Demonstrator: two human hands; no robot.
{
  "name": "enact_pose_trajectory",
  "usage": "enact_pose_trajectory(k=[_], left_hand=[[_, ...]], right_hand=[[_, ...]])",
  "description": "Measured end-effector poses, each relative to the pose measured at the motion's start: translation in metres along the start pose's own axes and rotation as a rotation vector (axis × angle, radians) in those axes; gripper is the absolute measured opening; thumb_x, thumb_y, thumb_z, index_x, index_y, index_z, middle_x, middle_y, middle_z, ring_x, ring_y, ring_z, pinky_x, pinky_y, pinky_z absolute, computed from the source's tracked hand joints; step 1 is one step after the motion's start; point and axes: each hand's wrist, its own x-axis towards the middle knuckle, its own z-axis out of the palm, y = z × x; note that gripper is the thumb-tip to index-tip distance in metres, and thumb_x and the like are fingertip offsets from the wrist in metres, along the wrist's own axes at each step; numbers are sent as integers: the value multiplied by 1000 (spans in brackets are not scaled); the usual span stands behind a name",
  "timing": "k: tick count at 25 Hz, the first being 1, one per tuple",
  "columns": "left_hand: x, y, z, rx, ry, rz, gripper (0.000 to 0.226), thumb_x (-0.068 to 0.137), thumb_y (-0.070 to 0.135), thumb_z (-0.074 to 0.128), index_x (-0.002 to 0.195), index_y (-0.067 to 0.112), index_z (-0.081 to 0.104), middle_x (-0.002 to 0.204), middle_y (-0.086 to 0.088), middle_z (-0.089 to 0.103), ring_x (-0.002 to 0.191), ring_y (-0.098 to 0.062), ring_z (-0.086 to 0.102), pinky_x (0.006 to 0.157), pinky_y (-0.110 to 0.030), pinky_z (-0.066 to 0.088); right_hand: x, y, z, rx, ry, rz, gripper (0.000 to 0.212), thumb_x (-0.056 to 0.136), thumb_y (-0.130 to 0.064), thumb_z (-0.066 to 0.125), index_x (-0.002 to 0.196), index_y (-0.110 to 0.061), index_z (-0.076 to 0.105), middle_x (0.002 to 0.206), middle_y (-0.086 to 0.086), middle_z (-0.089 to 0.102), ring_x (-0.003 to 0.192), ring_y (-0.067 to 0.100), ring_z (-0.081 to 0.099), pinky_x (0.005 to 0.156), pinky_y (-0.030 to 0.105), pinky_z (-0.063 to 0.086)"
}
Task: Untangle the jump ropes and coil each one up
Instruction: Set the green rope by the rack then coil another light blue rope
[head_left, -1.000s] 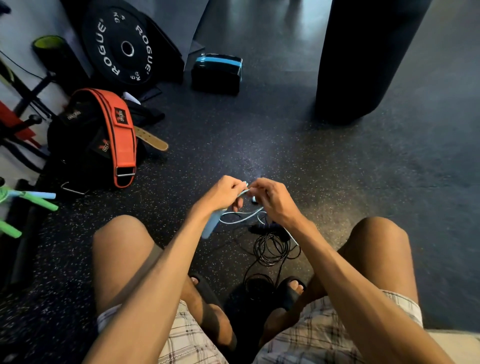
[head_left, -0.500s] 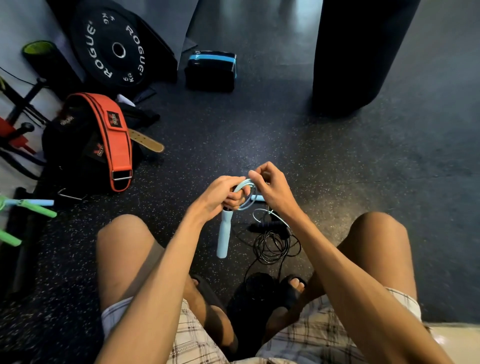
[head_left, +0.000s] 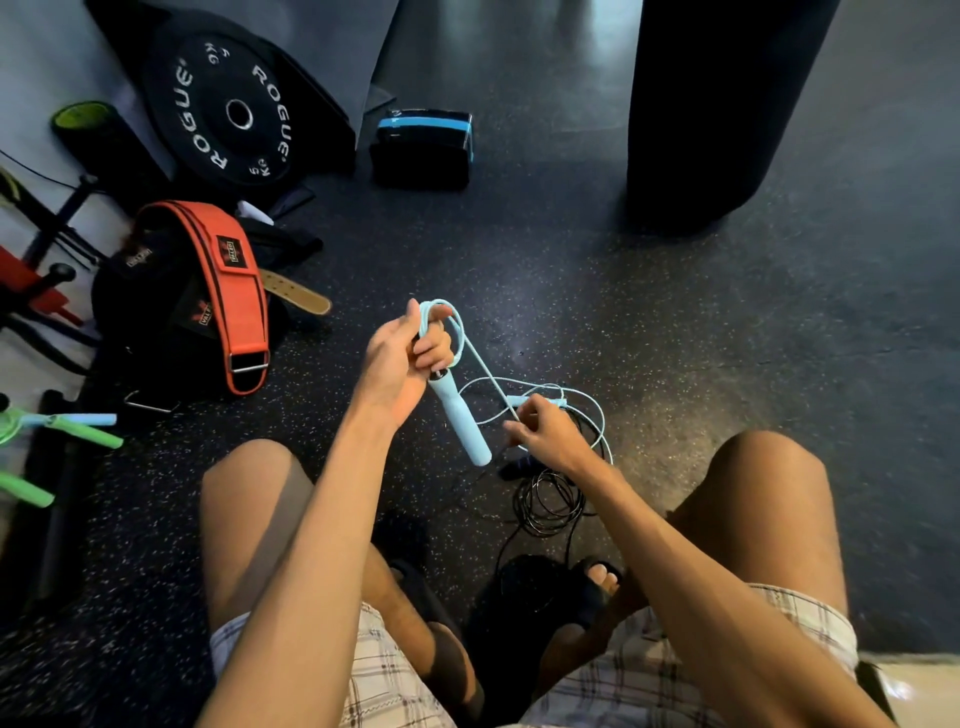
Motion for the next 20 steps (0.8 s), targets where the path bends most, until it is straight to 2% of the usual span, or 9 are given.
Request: enact_pose_trajectory(k=[2,6,8,11,15,17,20], left_hand=[[1,1,-1,-43,56,54,34,105,27,37,104,2,60,62,3,36,56,-10,33,57,-23,36],[4,2,-3,1,181,131,28,105,20,40,104,1,61,69,-2,50,63,-14,49,69,-27,48],[7,1,-5,170,236,176,29,105,19,39,102,1,62,68,-4,57,64,-16,56,71,-28,51],[9,-5,-8,585,274,218,31,104,16,39,101,-2,64,70,-10,64,63,-20,64,68,-28,55],[12,-16,-8,928,170,186,28,103,11,41,95,-4,64,68,-12,69,59,-20,70,68,-37,59],[11,-21,-10,1025,101,134,28,102,13,43,94,0,66,69,-10,72,61,-21,71,69,-38,60],[7,-22,-10,1043,3,20,30,103,16,44,94,2,69,67,-10,71,58,-25,69,65,-40,59]], right_hand=[[0,4,2,-53,-11,42,22,92,-24,67,95,-9,52,79,-3,71,79,16,69,82,40,56],[0,2,3,-27,-41,22,18,93,-14,64,83,-13,49,78,7,75,76,22,74,78,49,58],[-2,-5,3,-17,-84,-48,16,93,-10,63,82,-9,52,76,9,75,72,23,73,75,48,59],[-4,-18,1,-68,-101,-193,12,92,-10,64,80,-7,61,73,9,72,68,26,68,66,42,57],[-9,-43,-10,-110,-66,-343,11,94,-11,61,85,-9,68,81,2,64,68,10,54,62,13,40],[-11,-56,-19,-112,-22,-390,14,96,-10,58,87,-9,70,81,0,61,65,1,50,60,10,39],[-10,-74,-32,-80,55,-422,17,98,-10,56,87,-7,69,68,-10,54,59,-2,47,56,11,36]])
